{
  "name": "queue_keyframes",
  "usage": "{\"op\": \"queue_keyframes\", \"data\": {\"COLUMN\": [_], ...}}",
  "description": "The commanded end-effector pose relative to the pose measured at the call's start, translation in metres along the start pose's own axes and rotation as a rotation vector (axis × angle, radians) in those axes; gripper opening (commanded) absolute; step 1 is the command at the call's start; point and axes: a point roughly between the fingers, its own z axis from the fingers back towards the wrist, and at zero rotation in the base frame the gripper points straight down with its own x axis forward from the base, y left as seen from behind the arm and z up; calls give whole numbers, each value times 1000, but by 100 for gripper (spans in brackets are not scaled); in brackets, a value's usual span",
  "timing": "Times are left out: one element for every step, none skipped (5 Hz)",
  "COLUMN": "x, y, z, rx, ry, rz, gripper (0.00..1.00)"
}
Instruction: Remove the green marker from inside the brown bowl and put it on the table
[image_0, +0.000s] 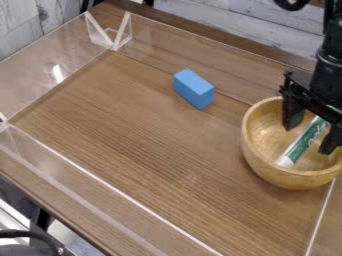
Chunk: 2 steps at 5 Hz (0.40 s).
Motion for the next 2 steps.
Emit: {"op": "queue_keyframes", "data": {"x": [6, 6], "y": [-4, -4], "z": [7, 2], "rx": [-4, -8], "ry": [-47, -52], "rz": [-21, -28], "gripper": [100, 0]}}
